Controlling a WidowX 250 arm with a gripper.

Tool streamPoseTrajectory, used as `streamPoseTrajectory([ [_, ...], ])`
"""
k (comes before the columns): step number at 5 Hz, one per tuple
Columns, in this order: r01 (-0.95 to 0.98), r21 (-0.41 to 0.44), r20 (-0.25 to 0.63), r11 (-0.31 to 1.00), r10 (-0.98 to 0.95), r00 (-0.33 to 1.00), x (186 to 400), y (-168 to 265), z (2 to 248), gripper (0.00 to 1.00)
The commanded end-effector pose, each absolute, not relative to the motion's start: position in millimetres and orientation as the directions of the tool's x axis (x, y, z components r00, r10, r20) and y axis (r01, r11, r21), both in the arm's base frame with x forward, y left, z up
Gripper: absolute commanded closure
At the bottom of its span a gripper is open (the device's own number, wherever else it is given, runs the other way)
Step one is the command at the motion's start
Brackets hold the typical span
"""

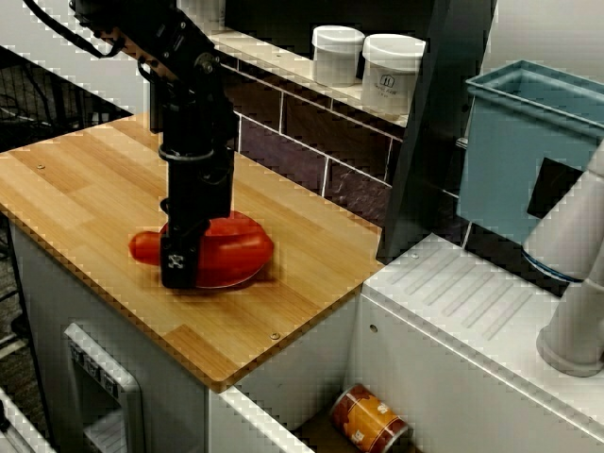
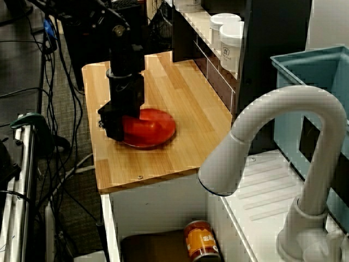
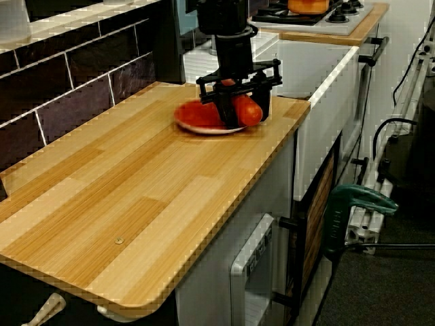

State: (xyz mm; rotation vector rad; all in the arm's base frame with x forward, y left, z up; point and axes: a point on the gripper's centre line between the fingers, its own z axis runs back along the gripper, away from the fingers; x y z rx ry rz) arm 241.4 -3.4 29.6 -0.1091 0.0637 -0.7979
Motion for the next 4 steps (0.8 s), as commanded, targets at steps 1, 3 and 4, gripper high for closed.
streamPoseTrajectory([
  [1, 0.726, -0.138, 0.05, 0.673, -0.728, 0.684, 249, 29, 84, 1.0],
  [3, 0.682, -0.029, 0.141, 0.731, -0.672, 0.727, 249, 64, 93, 1.0],
  [4, 0.635, -0.002, 0.205, 0.772, -0.622, 0.756, 248, 95, 111, 1.0],
])
